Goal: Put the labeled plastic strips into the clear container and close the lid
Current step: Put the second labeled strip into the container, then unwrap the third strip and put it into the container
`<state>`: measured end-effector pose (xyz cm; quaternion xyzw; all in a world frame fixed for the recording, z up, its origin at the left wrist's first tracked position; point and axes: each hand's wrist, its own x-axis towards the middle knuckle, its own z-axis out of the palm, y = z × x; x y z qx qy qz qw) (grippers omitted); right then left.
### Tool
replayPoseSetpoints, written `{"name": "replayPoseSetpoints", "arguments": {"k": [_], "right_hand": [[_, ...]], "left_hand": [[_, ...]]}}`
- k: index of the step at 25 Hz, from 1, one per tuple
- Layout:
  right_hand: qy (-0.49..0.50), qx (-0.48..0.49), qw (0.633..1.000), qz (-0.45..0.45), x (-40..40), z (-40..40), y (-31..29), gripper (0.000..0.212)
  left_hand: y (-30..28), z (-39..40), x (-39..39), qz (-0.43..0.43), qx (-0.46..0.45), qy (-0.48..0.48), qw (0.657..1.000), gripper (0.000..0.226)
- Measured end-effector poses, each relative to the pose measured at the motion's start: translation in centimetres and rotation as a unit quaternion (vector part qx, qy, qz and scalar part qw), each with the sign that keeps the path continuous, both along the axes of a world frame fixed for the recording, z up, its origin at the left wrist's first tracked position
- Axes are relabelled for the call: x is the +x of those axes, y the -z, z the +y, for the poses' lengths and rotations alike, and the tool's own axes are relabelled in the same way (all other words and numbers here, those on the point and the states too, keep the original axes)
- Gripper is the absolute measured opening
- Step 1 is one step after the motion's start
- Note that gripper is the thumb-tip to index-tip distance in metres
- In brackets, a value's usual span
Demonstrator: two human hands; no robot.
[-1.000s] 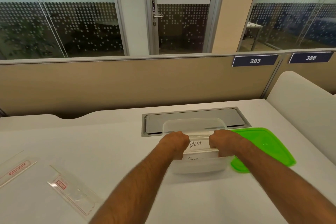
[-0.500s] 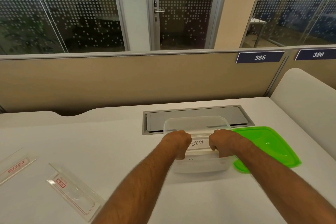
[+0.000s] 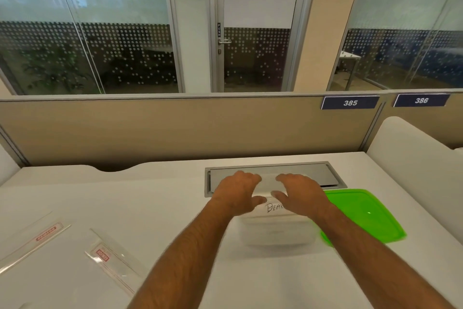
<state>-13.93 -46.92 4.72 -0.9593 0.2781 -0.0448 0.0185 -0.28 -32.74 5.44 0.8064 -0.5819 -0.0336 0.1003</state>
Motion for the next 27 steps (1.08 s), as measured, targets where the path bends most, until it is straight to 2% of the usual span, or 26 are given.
{"name": "replayPoseSetpoints", "arguments": {"k": [4, 7, 21, 27], "right_hand": [[-0.01, -0.026, 0.999, -0.029, 0.6, 3.5, -0.4, 0.082], [-0.005, -0.037, 0.999, -0.04, 1.1, 6.1, -0.4, 0.089], [-0.06, -0.023, 0.997, -0.042, 6.7, 17.5, 1.4, 0.098], [-0.094, 0.001, 0.995, -0.039, 10.2, 22.8, 3.1, 0.096]], "left_hand": [[-1.0, 3.9, 1.5, -0.069, -0.041, -0.03, 0.996, 0.087], [-1.1, 7.2, 2.5, -0.091, -0.044, -0.062, 0.993, 0.102], [0.5, 20.8, 6.9, -0.117, 0.002, -0.158, 0.98, 0.101], [0.9, 26.3, 9.5, -0.118, 0.016, -0.191, 0.974, 0.1]]}}
